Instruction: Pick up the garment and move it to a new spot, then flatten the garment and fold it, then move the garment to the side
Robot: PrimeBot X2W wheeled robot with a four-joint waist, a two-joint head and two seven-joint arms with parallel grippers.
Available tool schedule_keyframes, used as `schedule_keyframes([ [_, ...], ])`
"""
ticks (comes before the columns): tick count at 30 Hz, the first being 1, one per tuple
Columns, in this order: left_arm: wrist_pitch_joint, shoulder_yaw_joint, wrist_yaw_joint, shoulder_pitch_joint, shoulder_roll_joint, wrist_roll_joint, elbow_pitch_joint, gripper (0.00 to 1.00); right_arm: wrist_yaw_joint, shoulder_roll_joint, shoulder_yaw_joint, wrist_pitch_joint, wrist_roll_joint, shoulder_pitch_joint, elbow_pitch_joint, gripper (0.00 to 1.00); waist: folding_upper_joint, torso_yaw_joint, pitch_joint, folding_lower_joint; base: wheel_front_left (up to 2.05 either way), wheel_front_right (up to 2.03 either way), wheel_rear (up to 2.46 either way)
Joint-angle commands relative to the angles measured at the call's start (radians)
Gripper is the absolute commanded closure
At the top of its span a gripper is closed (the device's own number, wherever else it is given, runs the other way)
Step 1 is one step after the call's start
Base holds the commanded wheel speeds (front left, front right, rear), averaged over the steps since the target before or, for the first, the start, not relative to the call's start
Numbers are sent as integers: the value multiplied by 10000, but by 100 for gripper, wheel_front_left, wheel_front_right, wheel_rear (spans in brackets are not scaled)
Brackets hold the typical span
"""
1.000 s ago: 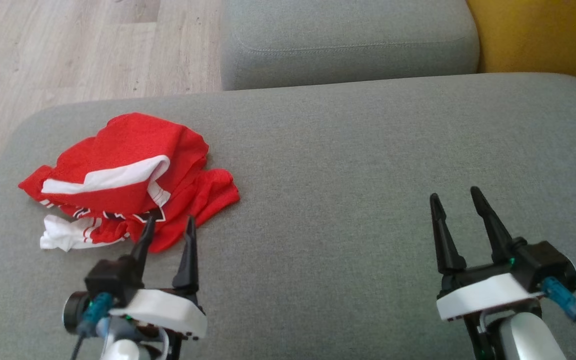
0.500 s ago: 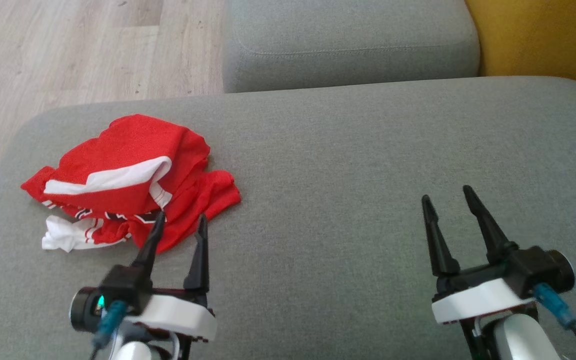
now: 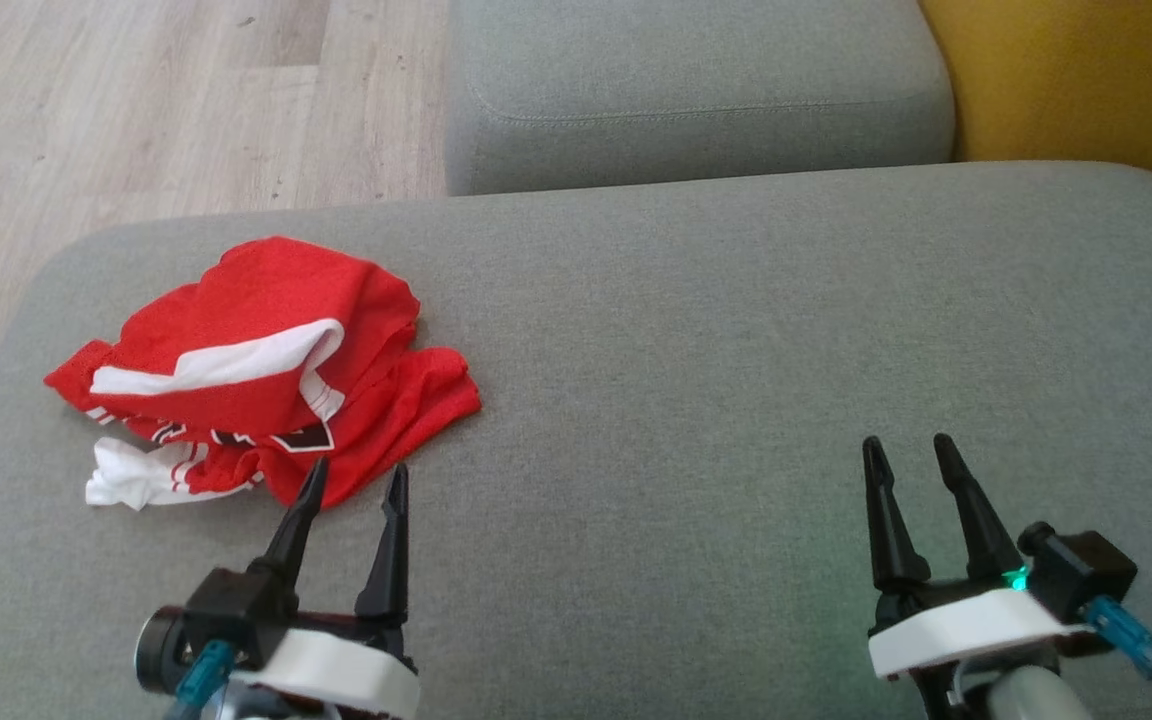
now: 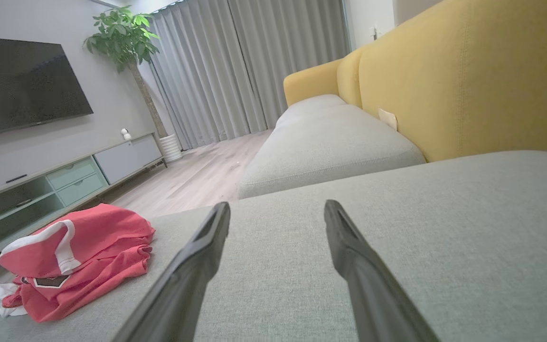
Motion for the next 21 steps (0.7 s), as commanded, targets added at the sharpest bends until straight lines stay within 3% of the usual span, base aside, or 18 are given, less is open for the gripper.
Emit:
schedule_keyframes([
  [1,-122,441,-101,-390,-50,107,-184,0,-7,-77,268,-134,85,-331,-212,0,0,-16,-5,0,0,0,0],
  [10,-122,665,-355,-399,-138,144,140,0,-7,-77,309,-134,169,-424,-63,0,0,-59,-16,0,0,0,0],
  [21,-122,554,-236,-423,-145,-61,161,0,-7,-77,318,-134,180,-390,-42,0,0,146,-17,0,0,0,0],
])
